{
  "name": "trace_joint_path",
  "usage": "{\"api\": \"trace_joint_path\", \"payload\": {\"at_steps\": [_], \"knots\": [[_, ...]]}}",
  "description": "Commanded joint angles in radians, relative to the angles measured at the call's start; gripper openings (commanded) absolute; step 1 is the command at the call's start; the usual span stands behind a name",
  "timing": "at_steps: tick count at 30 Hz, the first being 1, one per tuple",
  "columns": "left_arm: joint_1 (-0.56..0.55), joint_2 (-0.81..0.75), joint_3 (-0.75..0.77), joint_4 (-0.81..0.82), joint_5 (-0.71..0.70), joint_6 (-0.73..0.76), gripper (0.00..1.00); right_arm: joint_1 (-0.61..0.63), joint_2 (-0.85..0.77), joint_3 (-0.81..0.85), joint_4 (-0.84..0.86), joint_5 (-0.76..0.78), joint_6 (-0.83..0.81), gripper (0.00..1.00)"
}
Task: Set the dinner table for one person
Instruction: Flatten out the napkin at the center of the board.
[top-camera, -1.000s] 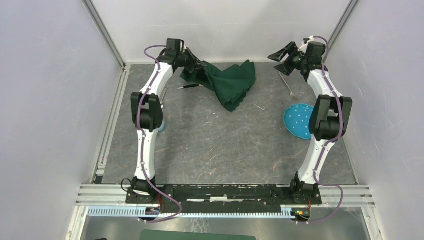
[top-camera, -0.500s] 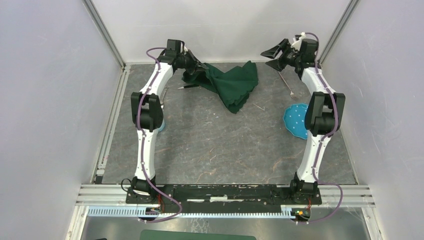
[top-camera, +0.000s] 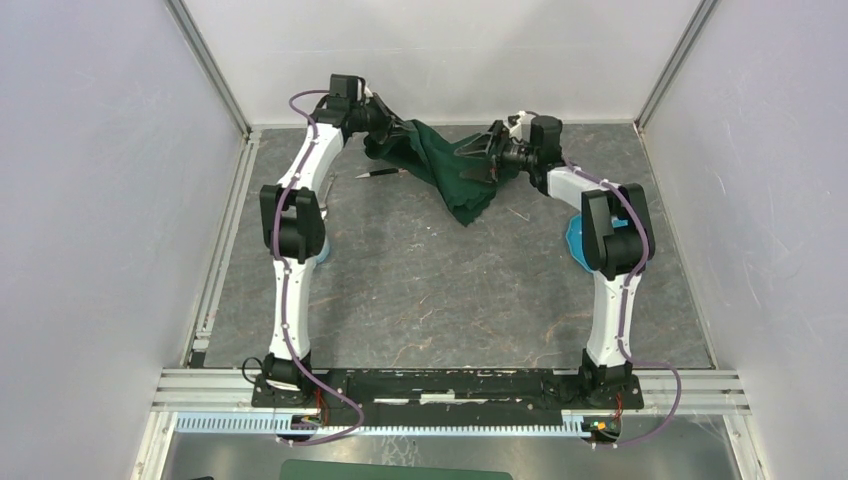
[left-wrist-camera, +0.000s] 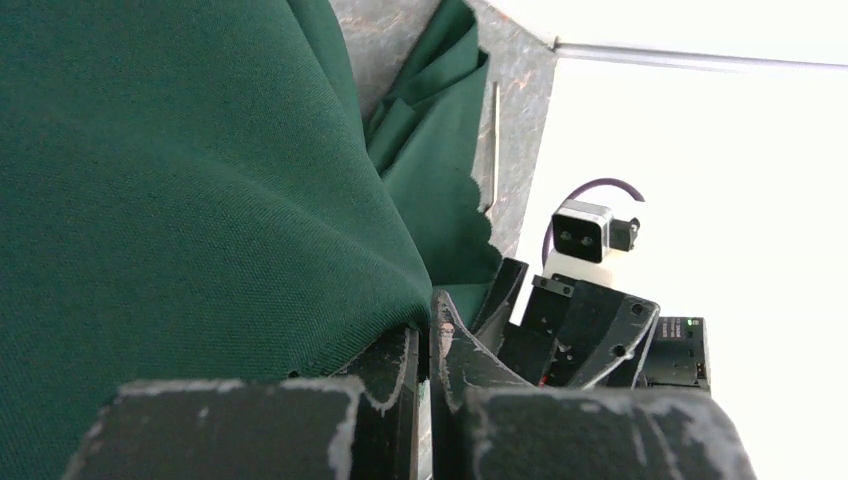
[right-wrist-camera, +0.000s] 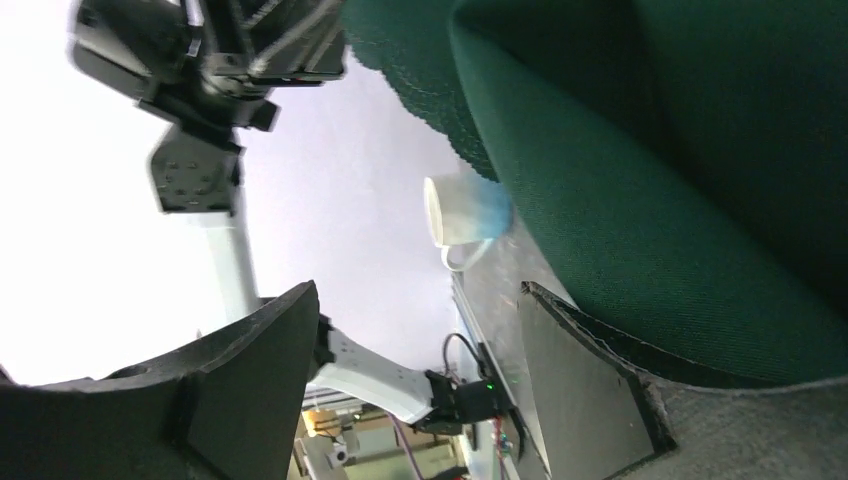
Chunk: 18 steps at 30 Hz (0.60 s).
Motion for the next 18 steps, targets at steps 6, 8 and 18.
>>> {"api": "trace_joint_path", "payload": {"at_steps": [6, 8, 18], "knots": [[0.037, -0.009, 0.112, 0.147, 0.040, -0.086, 0.02, -0.030, -0.140, 0.233, -0.107, -0.075, -0.038, 0.78], [0.037, -0.008, 0.110, 0.153, 0.041, -0.091, 0.02, -0.015, -0.137, 0.229, 0.025, -0.123, 0.072, 0.80], [0.037, -0.028, 0.106, 0.220, 0.071, -0.152, 0.02, 0.062, -0.045, 0.192, -0.102, -0.123, -0.126, 0.77]]}}
